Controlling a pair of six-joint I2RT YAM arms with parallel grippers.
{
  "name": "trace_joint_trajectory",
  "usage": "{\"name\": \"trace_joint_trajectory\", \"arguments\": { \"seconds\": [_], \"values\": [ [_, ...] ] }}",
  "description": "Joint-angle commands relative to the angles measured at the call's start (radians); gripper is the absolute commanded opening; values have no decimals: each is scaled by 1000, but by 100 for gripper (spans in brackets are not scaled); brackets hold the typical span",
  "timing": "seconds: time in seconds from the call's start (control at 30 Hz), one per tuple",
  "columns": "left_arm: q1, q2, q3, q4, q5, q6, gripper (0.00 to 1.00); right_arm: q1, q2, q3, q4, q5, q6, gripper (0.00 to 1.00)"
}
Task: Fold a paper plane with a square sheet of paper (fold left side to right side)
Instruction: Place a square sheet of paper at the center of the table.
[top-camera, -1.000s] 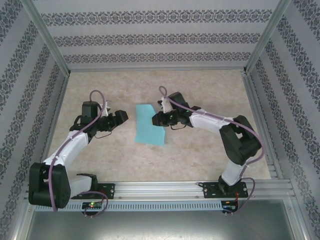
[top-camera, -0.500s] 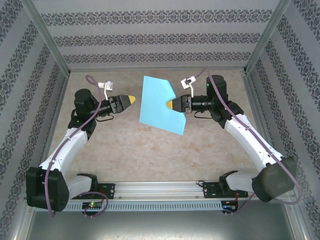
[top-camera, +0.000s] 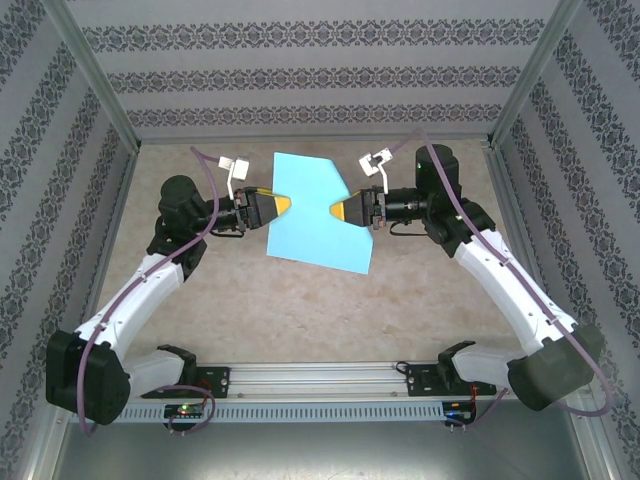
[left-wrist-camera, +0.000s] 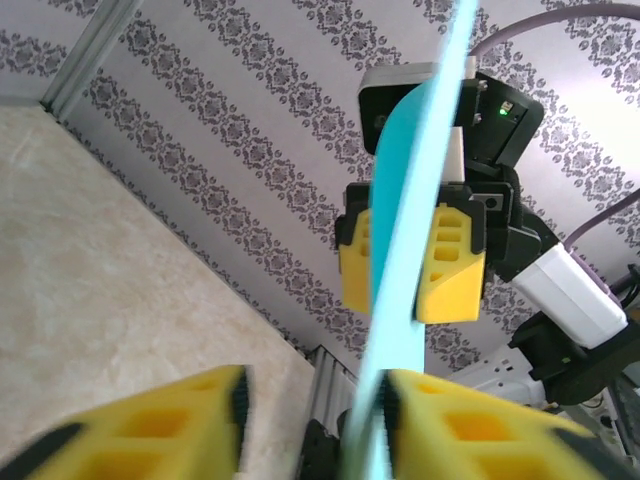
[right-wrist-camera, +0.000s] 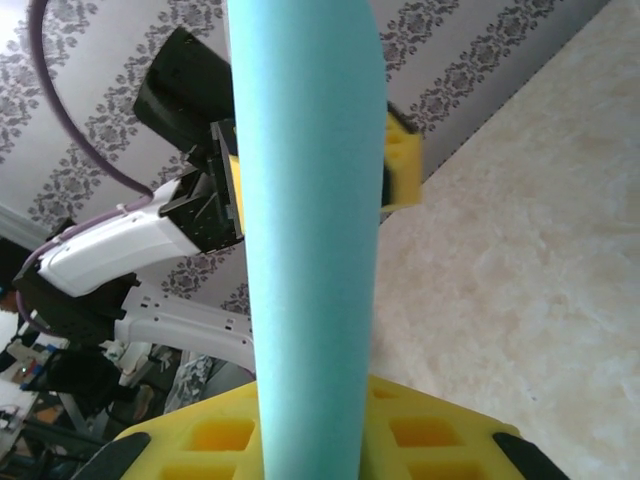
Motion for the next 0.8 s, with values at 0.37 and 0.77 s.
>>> {"name": "trace_joint_trajectory", "arguments": {
  "seconds": [0.37, 0.77],
  "values": [
    [-23, 71, -141, -235, -266, 110, 0, -155, -22, -120, -191, 462, -80, 76],
    [-24, 545, -168, -199, -358, 162, 0, -115, 116, -340, 56, 542, 82, 37]
  ]
}}
